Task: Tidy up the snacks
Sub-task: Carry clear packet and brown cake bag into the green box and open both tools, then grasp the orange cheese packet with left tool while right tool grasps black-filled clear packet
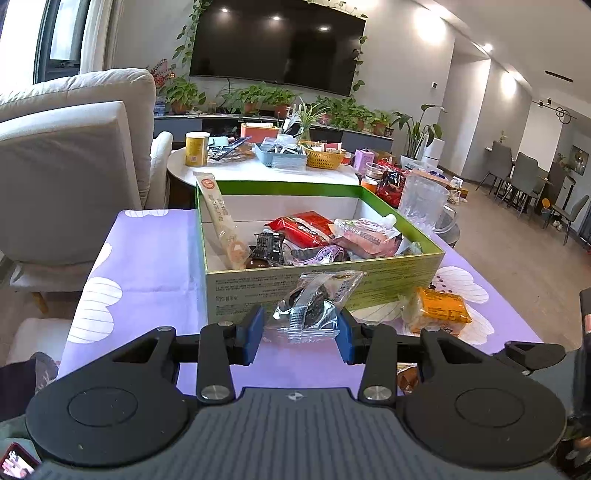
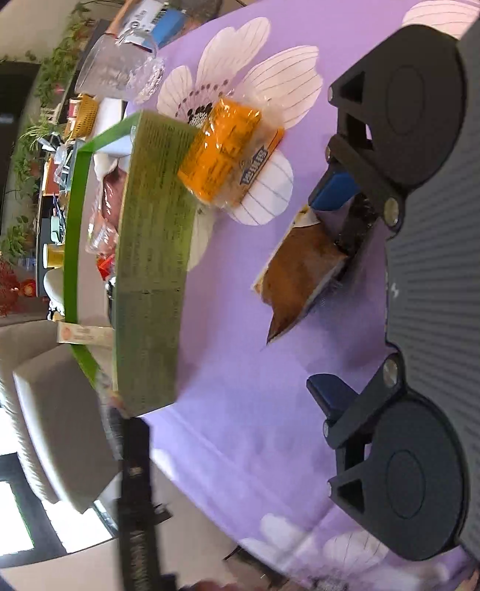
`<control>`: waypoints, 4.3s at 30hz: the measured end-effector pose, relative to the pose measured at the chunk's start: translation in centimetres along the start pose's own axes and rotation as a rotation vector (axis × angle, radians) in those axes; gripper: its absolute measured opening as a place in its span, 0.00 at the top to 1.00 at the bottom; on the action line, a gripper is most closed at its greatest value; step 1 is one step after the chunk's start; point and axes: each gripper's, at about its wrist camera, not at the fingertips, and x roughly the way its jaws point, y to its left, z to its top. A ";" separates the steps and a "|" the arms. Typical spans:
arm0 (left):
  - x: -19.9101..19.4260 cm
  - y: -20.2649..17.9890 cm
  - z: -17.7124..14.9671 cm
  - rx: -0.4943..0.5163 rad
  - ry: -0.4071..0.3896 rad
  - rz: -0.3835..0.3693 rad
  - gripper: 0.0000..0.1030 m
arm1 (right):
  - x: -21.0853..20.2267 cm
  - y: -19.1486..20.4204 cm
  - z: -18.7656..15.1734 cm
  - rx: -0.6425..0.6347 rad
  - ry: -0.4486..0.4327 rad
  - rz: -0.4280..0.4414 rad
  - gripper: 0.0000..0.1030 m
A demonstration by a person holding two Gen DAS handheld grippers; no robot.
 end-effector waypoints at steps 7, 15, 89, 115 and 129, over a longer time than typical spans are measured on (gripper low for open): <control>-0.2 0.0 0.2 -0.010 -0.007 0.007 0.63 | -0.5 -1.1 0.3 0.047 -0.039 -0.008 0.46; -0.3 -0.1 0.1 -0.008 -0.008 0.010 0.63 | -2.1 -1.6 0.5 0.092 -0.077 0.014 0.50; 1.8 -0.7 5.3 -0.070 -0.067 0.106 0.47 | -5.5 -3.0 -2.2 0.220 -0.103 -0.097 0.49; 0.9 -3.3 3.6 -0.073 -0.034 0.003 0.46 | -4.0 -0.5 -4.4 0.121 -0.125 -0.123 0.50; 9.1 -13.7 2.4 0.038 0.124 -0.121 0.42 | -7.7 -8.6 -5.2 0.221 -0.215 -0.402 0.50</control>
